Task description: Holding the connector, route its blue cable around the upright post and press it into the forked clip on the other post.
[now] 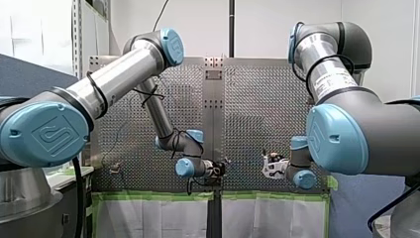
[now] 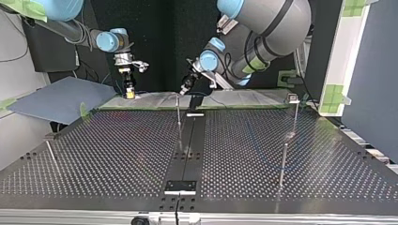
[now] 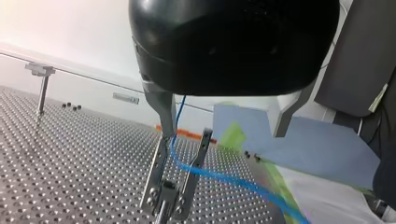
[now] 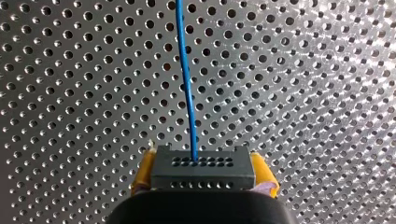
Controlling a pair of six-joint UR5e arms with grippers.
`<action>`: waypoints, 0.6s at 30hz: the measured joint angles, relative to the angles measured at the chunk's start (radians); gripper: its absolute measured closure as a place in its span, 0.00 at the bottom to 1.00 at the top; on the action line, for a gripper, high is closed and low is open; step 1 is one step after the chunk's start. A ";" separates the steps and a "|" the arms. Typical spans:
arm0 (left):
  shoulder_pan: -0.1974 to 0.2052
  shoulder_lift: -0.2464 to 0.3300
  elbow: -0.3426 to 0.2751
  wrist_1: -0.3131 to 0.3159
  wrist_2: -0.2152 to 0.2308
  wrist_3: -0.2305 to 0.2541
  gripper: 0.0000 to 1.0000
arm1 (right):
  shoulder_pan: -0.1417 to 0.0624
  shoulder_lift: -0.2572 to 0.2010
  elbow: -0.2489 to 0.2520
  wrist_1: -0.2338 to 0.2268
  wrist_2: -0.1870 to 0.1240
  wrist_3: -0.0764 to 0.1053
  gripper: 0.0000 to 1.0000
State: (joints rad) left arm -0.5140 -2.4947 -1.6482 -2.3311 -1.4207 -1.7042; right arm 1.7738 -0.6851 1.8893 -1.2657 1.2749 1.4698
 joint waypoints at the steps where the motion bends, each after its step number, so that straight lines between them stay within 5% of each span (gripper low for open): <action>1: 0.001 0.000 0.000 0.002 -0.005 0.000 0.03 | 0.000 0.000 0.000 0.000 0.000 0.000 1.00; 18: -0.003 0.001 0.000 0.021 -0.047 -0.002 0.03 | 0.001 0.000 0.000 -0.006 0.000 0.000 1.00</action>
State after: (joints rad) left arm -0.5175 -2.4934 -1.6482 -2.3105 -1.4674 -1.7066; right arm 1.7747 -0.6851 1.8893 -1.2714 1.2749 1.4698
